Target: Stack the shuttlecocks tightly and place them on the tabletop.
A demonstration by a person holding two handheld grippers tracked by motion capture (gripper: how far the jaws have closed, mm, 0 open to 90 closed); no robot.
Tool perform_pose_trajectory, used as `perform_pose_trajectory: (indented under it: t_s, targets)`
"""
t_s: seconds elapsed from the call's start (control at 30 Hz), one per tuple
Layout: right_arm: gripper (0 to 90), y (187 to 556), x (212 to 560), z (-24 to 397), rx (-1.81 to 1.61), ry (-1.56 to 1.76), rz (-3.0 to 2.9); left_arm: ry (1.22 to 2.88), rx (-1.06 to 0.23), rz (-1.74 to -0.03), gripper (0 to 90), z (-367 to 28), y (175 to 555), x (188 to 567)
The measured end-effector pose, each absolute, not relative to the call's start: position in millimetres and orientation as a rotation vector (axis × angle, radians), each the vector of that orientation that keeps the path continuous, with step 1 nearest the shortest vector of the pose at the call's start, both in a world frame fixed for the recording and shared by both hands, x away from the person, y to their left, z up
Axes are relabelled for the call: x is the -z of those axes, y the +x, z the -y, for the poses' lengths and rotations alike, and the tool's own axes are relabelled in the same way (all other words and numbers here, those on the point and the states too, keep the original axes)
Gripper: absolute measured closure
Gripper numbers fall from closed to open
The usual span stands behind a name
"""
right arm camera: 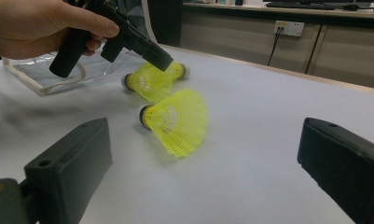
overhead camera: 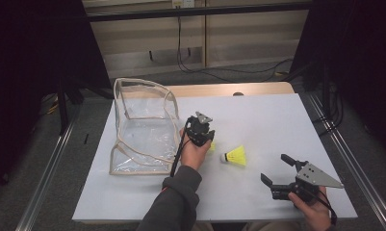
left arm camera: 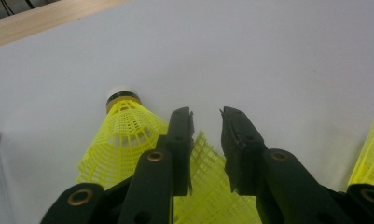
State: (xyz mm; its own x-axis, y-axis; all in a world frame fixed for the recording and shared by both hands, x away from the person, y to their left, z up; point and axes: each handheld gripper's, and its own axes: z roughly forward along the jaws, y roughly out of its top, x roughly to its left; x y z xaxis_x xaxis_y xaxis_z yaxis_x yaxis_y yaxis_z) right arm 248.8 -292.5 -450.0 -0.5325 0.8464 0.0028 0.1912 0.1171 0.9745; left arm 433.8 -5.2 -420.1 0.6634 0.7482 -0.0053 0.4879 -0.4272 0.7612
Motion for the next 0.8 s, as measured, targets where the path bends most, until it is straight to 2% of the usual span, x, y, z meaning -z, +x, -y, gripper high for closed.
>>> perform_pose_trajectory:
  t_s: [0.37,0.8]
  targets:
    - [2.4,248.8,450.0,292.7,-1.451,1.004,-1.817,2.088,-0.435,-0.955,72.8,5.1,434.6,419.6]
    - [2.4,249.0,450.2,292.3,-1.45,1.001,-1.822,2.072,-0.433,-0.963,67.1,4.4,434.9,418.8]
